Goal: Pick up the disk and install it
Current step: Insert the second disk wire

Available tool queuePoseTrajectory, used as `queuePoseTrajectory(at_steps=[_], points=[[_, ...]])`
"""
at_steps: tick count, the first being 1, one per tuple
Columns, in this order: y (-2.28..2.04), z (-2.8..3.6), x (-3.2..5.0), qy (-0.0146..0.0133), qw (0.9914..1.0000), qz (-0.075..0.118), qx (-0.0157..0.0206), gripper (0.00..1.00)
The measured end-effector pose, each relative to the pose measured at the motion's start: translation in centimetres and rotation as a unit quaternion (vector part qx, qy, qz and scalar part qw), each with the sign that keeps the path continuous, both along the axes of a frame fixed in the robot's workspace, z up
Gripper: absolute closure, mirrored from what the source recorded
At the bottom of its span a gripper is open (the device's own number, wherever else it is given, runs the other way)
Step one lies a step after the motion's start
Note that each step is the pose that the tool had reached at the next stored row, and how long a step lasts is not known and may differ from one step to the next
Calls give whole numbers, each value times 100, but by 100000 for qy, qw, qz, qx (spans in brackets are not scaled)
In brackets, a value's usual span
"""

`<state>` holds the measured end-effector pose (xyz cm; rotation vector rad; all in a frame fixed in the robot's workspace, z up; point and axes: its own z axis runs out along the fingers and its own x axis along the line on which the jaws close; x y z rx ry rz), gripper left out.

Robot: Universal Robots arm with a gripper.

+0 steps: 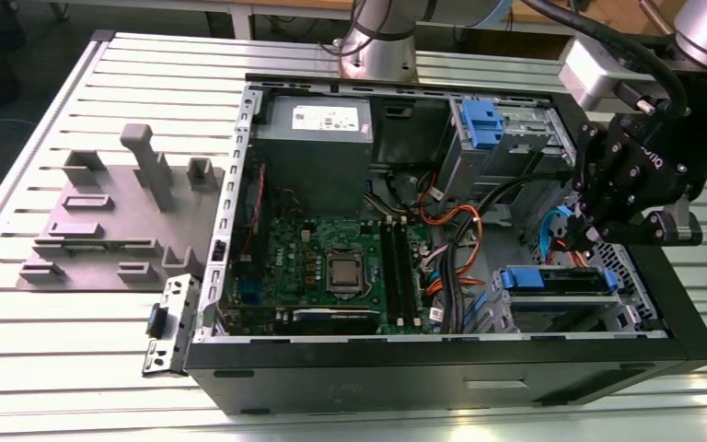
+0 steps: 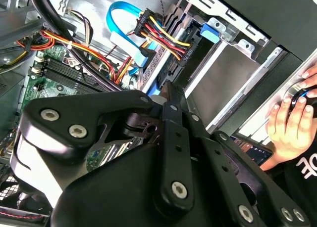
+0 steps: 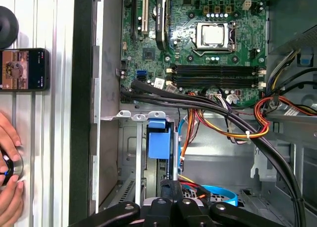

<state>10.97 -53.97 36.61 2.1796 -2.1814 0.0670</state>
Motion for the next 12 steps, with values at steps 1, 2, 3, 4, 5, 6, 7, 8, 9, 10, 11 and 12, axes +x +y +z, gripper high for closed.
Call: queuePoseTrajectory(at_steps=[1,2,3,4,5,6,7,8,9,10,11,12], points=[[1,0,0,0,100000,-3,2,89],[5,-1,0,0,100000,-1,8,89],[10,0,0,1,100000,-1,-4,89],[16,0,1,1,100000,2,-3,89],[26,0,1,1,100000,4,-1,89],[35,0,1,1,100000,7,-1,89],[47,0,1,1,100000,7,0,89],[62,0,1,1,100000,6,4,89],[75,0,1,0,100000,2,4,89],[88,0,1,1,100000,4,4,89],[101,0,1,1,100000,7,3,89],[111,2,1,1,100000,6,-1,89]])
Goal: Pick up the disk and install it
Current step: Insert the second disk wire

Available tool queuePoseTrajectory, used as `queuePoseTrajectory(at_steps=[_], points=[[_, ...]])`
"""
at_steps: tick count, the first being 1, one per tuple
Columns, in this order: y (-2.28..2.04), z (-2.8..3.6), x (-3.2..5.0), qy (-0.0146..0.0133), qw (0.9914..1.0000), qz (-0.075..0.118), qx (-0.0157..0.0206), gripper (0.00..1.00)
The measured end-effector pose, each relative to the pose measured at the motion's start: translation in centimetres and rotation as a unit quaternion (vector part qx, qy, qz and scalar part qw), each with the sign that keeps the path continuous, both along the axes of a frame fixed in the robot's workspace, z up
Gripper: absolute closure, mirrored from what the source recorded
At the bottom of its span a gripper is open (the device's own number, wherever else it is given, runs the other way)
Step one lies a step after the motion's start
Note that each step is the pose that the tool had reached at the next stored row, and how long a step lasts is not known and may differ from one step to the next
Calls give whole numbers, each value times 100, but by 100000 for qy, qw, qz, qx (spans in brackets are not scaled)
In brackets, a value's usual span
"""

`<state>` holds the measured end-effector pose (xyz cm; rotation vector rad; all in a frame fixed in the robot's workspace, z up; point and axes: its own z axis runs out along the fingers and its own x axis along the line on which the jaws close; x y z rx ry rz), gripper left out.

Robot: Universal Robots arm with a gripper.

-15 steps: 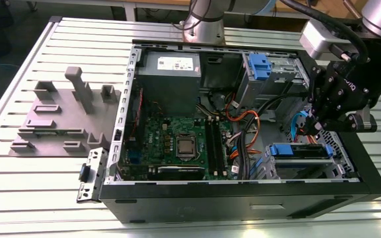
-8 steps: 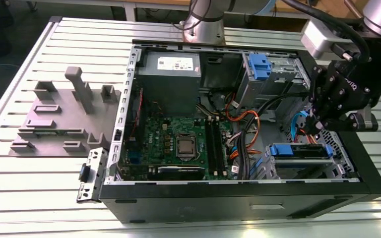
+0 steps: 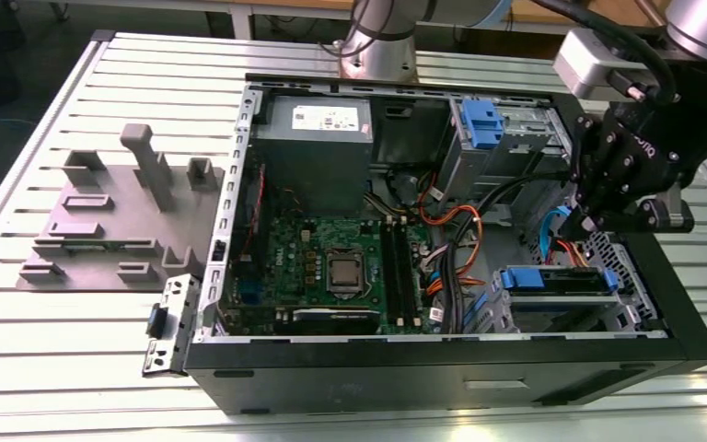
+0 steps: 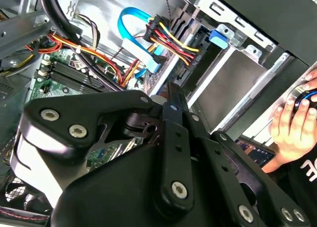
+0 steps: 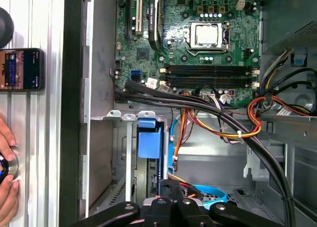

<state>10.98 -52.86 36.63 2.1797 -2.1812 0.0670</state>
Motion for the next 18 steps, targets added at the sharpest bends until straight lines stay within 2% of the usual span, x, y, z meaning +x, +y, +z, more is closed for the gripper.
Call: queuePoseTrajectory(at_steps=[4,10,18], points=[[35,8,0,0,100000,-2,4,89],[54,64,0,-2,100000,0,6,89],[125,69,5,-2,100000,-4,7,89]])
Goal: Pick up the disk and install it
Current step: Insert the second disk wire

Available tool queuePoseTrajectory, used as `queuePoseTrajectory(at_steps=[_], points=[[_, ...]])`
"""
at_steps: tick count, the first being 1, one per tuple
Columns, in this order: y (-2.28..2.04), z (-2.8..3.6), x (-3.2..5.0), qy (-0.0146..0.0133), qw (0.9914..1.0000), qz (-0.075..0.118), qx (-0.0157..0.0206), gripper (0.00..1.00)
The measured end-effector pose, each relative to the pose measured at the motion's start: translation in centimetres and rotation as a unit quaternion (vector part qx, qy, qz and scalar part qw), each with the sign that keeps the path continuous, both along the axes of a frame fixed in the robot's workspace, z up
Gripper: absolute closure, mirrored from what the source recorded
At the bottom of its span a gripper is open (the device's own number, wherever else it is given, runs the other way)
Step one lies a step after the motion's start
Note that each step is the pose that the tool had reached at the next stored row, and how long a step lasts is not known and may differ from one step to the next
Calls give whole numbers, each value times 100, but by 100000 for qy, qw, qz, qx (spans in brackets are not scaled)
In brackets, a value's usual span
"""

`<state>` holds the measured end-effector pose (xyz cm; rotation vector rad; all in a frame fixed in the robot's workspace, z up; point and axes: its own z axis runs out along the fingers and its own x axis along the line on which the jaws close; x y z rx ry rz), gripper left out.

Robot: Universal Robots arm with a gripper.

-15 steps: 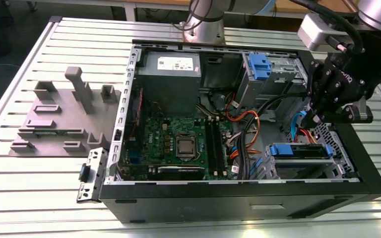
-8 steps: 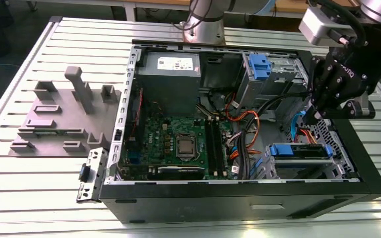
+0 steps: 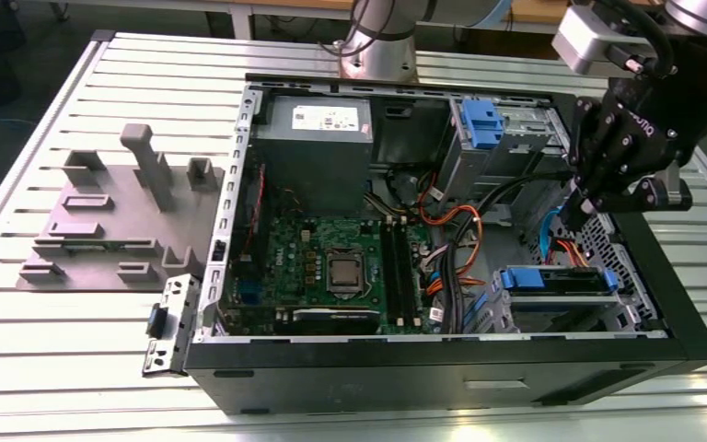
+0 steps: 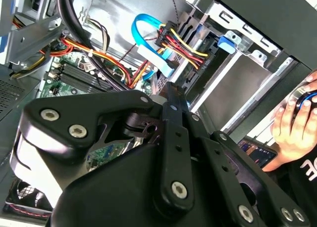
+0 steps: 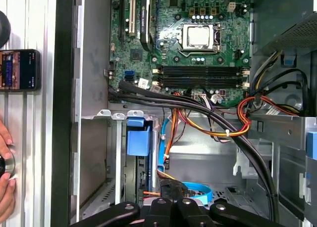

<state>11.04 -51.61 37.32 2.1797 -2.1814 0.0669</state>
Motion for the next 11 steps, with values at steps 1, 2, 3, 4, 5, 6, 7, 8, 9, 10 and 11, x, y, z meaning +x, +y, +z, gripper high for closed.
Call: queuePoseTrajectory(at_steps=[1,2,3,4,5,6,7,8,9,10,11], points=[[1,0,0,2,100000,1,-4,89],[1,0,0,2,100000,1,-5,89],[1,0,0,2,100000,1,-6,89],[1,0,0,1,100000,-1,-6,89],[2,0,0,2,100000,0,-6,89],[2,0,0,1,100000,0,-4,89],[2,0,0,1,100000,-1,-7,89],[2,0,0,2,100000,-1,-5,89],[2,0,0,1,100000,0,-5,89],[2,0,0,1,100000,0,-5,89],[4,1,1,3,100000,-1,-9,89]])
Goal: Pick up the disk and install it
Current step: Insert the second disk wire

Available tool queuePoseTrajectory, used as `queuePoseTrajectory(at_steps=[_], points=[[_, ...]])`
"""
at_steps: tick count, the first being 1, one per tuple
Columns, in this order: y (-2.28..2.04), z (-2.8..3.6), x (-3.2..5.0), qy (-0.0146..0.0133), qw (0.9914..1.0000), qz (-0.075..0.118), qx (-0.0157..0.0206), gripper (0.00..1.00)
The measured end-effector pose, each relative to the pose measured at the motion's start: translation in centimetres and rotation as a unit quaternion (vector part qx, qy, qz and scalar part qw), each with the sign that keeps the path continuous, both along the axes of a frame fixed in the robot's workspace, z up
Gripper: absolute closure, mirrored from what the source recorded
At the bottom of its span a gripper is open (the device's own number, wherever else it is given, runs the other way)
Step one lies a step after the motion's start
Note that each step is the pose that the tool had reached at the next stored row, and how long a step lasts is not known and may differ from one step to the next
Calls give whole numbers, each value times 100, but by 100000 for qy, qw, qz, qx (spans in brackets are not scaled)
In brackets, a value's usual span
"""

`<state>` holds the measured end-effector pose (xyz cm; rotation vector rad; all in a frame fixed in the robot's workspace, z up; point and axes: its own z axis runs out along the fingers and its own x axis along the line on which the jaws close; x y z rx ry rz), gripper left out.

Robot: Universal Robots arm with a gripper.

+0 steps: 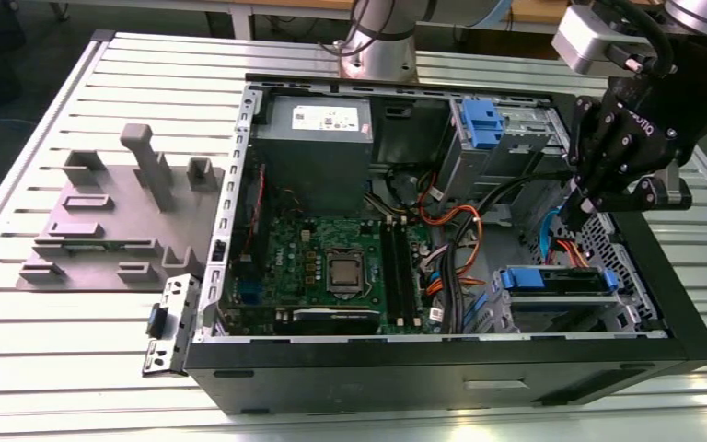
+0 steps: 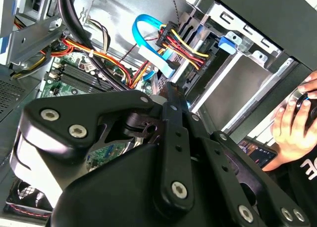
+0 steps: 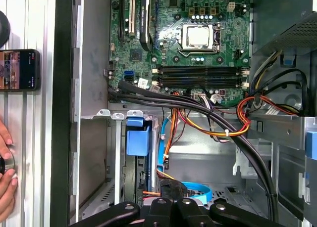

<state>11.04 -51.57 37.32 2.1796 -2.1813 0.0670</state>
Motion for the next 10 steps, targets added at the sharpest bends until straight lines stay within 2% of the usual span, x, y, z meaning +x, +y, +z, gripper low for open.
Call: queuePoseTrajectory(at_steps=[3,10], points=[[21,-1,8,-1,100000,-2,8,89],[114,-11,40,-1,100000,0,-46,89]])
